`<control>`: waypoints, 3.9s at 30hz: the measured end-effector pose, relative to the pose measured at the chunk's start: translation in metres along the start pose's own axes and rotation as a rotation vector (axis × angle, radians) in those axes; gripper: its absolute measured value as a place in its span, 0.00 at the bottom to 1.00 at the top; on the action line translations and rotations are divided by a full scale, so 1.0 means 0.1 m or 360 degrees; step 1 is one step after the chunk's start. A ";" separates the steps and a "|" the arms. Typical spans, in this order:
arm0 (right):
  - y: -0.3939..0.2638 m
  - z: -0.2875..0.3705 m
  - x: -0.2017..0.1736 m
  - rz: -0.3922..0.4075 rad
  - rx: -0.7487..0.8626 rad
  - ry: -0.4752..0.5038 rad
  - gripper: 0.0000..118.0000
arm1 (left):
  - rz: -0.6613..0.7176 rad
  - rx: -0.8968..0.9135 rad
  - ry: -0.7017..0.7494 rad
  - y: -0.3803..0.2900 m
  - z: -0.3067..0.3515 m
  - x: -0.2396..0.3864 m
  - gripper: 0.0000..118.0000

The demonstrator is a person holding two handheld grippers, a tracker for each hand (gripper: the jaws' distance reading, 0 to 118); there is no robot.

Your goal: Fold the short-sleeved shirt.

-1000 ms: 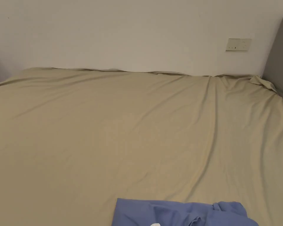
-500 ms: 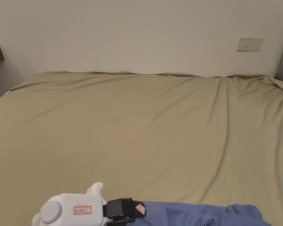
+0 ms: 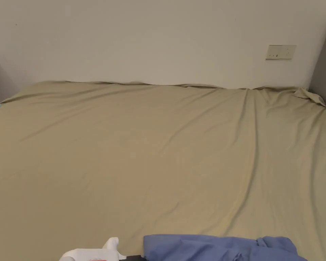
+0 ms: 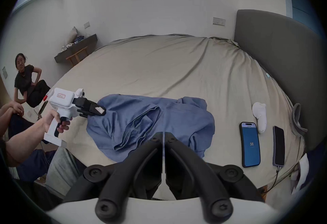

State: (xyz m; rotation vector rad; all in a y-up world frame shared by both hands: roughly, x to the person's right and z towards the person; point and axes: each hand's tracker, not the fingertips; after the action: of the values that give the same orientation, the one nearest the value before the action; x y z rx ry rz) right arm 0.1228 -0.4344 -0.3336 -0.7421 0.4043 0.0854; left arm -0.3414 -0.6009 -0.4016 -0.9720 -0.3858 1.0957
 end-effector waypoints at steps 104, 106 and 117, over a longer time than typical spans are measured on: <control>0.06 -2.76 -0.71 -0.0748 -0.0597 0.1423 0.03 | -0.0064 0.0076 -0.0006 0.13 0.73 -0.29 0.83; 0.05 -2.77 -0.70 -0.0757 -0.0590 0.1425 0.03 | -0.0011 0.0121 -0.0135 0.15 0.62 -0.27 0.83; 0.07 -2.64 -0.73 -0.0641 -0.0491 0.1393 0.03 | -0.0081 0.0079 -0.0036 0.08 0.60 -0.36 0.22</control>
State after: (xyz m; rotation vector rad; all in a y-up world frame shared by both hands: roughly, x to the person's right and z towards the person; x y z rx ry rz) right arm -0.0317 -0.6019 -0.4846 -1.1375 1.0776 -0.5897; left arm -0.4038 -0.6036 -0.3684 -0.9022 -0.3980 1.0661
